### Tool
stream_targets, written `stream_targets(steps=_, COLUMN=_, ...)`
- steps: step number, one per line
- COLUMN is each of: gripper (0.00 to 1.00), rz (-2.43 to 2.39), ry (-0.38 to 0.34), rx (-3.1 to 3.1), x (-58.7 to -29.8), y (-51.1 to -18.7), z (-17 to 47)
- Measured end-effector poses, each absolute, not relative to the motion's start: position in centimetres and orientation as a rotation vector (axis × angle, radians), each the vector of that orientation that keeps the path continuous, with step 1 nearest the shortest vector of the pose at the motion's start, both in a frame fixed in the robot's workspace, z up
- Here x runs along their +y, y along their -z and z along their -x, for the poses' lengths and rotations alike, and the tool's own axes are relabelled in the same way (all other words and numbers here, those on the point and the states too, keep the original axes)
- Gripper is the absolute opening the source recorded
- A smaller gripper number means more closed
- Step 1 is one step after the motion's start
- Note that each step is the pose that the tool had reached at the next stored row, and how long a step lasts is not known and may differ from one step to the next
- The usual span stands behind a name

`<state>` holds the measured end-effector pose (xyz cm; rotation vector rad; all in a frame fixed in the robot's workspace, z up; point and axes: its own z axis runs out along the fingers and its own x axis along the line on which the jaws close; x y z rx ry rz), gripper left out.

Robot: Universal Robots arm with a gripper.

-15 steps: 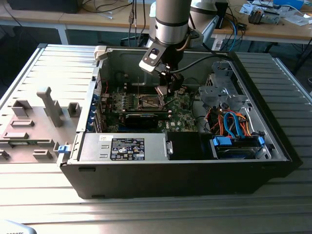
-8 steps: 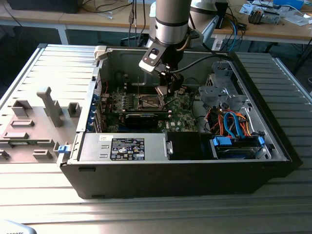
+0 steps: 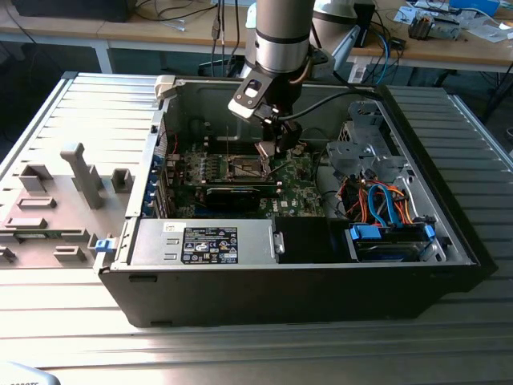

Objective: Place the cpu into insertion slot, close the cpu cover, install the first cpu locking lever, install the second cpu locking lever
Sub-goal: 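Place the cpu into insertion slot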

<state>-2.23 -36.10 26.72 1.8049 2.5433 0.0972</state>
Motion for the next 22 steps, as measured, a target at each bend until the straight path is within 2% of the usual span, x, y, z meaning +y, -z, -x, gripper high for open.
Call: stream_targets(steps=22, gripper=0.54, rz=-1.84, ry=-0.097, rx=2.517, x=-36.1, y=-26.68, z=2.23)
